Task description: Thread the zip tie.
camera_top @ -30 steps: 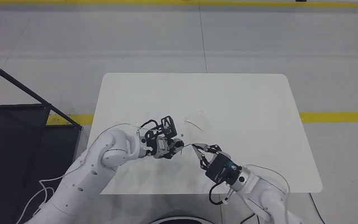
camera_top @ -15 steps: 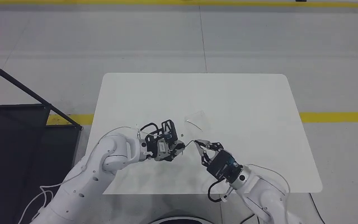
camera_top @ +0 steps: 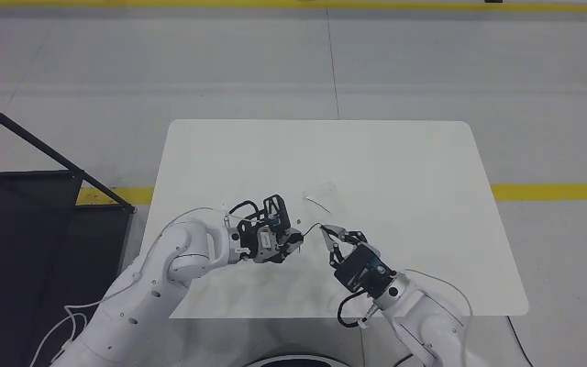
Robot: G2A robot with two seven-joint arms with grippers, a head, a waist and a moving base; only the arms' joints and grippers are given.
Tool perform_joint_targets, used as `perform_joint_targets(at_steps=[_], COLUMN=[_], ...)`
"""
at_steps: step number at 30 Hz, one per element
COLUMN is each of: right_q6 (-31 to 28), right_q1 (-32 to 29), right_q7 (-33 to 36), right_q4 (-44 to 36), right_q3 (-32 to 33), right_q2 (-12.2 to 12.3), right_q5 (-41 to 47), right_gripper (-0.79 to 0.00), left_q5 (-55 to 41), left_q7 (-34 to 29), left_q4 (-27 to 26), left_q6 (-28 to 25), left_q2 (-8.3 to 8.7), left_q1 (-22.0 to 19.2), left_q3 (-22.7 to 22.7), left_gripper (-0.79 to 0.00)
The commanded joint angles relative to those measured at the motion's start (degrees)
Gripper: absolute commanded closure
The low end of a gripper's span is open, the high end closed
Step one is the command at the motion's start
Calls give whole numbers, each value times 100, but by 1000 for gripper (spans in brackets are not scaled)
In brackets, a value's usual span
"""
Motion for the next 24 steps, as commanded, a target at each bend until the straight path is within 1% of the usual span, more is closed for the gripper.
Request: perform_joint_targets(at_steps=[1, 7, 14, 24], right_q6=[-2, -115, -189, -410], right_q1=[-3, -39, -79, 1], right_q7=[-15, -14, 66, 511], right_q4=[5, -38, -91, -147], right_q3=[-2, -45, -105, -312], right_q2=[-3, 0, 1, -17], right_q5=[-17, -269, -554, -888], right_gripper=[0, 0, 0, 0], left_q5=[-17, -157, -219, -318], left_q7=[-12, -26, -34, -18], left_q4=[3, 29, 34, 68], left_q6=[19, 228, 289, 429], left_q2=[-1, -12, -17, -27], left_q1=[-7, -23, -22, -37], left_q3=[0, -20, -28, -69], left_gripper=[0, 0, 0, 0])
